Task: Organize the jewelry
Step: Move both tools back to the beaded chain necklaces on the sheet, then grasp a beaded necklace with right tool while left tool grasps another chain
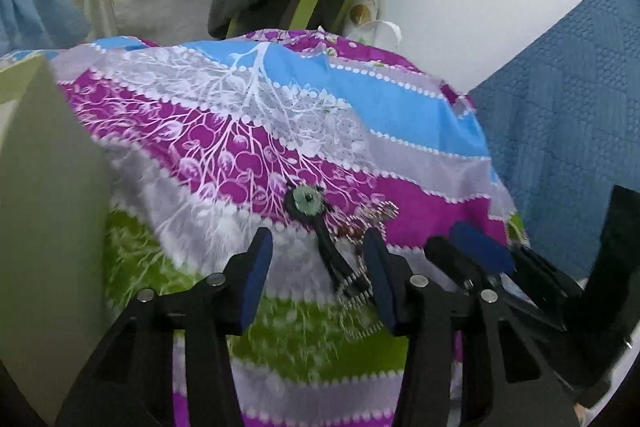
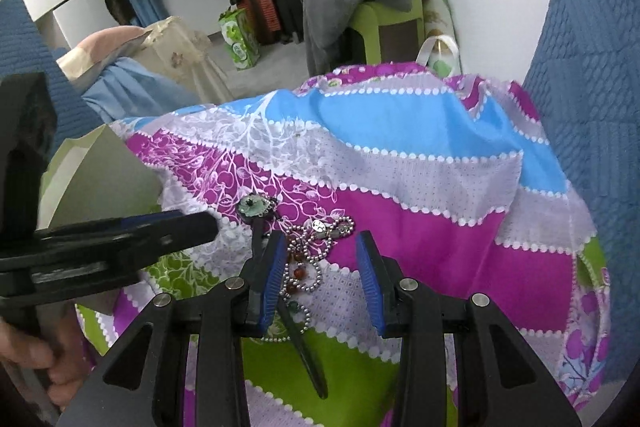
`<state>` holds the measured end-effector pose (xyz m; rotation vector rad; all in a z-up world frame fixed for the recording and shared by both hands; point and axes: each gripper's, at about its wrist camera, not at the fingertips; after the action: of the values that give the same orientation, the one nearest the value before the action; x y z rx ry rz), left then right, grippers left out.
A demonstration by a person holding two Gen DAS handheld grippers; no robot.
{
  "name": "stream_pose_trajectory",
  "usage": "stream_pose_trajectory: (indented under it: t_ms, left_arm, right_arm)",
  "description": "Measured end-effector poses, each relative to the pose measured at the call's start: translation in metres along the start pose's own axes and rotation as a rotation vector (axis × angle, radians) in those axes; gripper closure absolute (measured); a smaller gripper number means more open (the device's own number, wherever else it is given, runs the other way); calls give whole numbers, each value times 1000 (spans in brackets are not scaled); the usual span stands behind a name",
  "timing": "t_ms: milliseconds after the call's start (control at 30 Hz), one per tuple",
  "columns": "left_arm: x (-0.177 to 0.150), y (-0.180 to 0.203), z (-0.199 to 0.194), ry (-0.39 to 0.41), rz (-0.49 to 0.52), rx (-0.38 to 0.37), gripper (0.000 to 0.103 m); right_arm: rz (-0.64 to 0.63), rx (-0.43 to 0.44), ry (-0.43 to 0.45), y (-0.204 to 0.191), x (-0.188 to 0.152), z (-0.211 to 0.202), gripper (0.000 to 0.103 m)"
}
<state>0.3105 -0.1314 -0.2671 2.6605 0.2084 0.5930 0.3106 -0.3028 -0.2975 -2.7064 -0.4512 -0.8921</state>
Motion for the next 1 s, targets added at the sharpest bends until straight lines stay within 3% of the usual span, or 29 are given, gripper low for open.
stream_pose_trajectory:
  t_ms: [233,400,433,467,500,1000]
  left_arm:
    - [8,3,28,-6,54,38,60]
    - [11,12,35,2,152,51,60]
    - [11,12,37,-7,153,48,62]
    - [11,13,40,-12,159,45,74]
    - [11,13,42,-16,171,53,79]
    - [9,-2,0,-7,110,-10,81]
  right_arm:
    - [18,34,-27,4,2,12,69]
    - [7,39,-65,2,0,21,69]
    - [6,41,-68,2,-1,23,69]
    - [5,45,-72,2,-1,24,69]
    - [7,47,-78,2,-1,26,69]
    - [-29,47,-127,-10,-3,45,69]
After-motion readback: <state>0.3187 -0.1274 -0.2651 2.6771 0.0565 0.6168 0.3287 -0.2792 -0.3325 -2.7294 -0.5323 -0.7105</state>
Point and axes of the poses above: each gripper's, at about its wrist camera, not at the fingertips, and z roughly the way its jaws point, y to its right, x to its top, and after that the axes turned 6 degrees about -z, right-handed
